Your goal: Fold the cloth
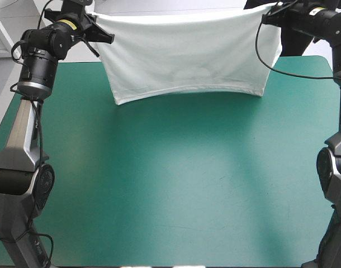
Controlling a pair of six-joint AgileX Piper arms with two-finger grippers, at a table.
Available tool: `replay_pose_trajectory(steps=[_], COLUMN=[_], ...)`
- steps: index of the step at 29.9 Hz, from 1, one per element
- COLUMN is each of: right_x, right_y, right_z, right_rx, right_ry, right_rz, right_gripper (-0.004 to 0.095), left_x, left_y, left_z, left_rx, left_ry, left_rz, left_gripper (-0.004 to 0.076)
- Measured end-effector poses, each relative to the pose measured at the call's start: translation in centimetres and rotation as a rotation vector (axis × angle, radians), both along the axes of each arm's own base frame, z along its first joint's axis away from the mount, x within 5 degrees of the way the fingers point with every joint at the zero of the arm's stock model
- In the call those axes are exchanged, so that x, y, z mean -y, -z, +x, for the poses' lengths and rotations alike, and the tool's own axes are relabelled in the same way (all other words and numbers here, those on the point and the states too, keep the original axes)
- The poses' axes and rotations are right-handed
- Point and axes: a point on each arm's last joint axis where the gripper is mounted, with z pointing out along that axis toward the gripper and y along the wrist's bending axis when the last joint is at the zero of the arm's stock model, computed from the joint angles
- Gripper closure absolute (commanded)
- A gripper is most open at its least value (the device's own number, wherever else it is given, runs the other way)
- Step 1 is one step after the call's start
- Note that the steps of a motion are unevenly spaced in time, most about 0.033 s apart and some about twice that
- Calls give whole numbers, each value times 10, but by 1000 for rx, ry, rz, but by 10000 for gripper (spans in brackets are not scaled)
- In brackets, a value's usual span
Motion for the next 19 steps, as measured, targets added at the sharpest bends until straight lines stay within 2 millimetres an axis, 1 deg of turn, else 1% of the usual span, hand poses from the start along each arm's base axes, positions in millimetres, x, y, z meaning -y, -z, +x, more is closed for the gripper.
replay_pose_trajectory(steps=[2, 5, 10, 14, 16, 19], right_x=[0, 0, 0, 0, 0, 0], right_y=[19, 44, 75, 92, 94, 91], right_z=[7, 12, 10, 3, -5, -22], right_rx=[-83, -196, -355, -446, -476, -501], right_ry=[-20, -34, -60, -70, -68, -62], right_rz=[-13, -37, -62, -69, -80, -99], right_gripper=[921, 921, 921, 921, 921, 921], left_x=[1, 2, 2, 3, 5, 9], left_y=[13, 24, 38, 48, 50, 49], left_z=[4, 3, -6, -16, -18, -22], left_rx=[-80, -181, -365, -522, -555, -570], left_ry=[4, 7, 7, 25, 41, 71], left_rz=[-4, -5, 8, -1, -19, -55], left_gripper=[746, 746, 746, 746, 746, 746])
